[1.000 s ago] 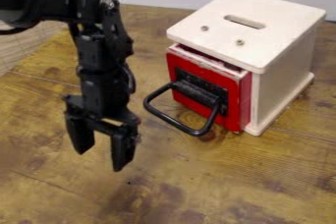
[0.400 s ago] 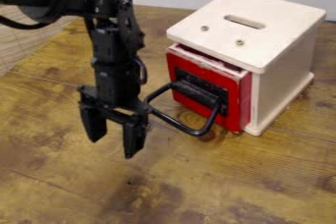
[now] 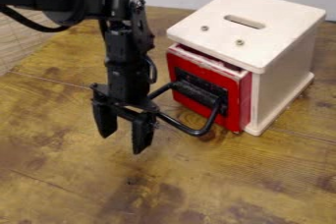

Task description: Close the drawer

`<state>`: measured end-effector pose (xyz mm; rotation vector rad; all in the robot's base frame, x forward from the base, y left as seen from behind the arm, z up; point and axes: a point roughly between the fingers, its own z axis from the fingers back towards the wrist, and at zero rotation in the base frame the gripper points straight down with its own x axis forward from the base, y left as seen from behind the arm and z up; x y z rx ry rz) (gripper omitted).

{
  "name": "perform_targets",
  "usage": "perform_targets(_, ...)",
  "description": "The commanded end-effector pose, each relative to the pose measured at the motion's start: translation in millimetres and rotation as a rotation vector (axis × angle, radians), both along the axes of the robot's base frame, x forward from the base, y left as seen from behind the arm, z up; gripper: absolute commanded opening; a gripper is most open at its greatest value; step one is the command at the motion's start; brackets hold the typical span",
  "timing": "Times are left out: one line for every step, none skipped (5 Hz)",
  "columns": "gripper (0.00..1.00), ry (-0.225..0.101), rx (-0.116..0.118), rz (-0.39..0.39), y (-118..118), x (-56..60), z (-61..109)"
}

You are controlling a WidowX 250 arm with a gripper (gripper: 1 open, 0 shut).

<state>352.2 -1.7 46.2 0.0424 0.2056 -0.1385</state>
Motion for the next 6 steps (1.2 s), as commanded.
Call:
perform_targets(1.0, -0.075, 0.009, 0.02, 8.7, 9.4, 21.5)
perform_targets(1.0, -0.082, 0.011, 0.026, 9.3, 9.7, 22.6)
perform_targets(1.0, -0.091, 0.012, 0.031, 9.7, 9.6, 23.9)
perform_targets(1.0, -0.098, 0.013, 0.035, 9.6, 9.1, 25.2)
perform_targets(1.0, -0.102, 0.013, 0.035, 9.2, 8.5, 26.2)
perform_targets(1.0, -0.103, 0.014, 0.036, 8.9, 7.7, 26.9)
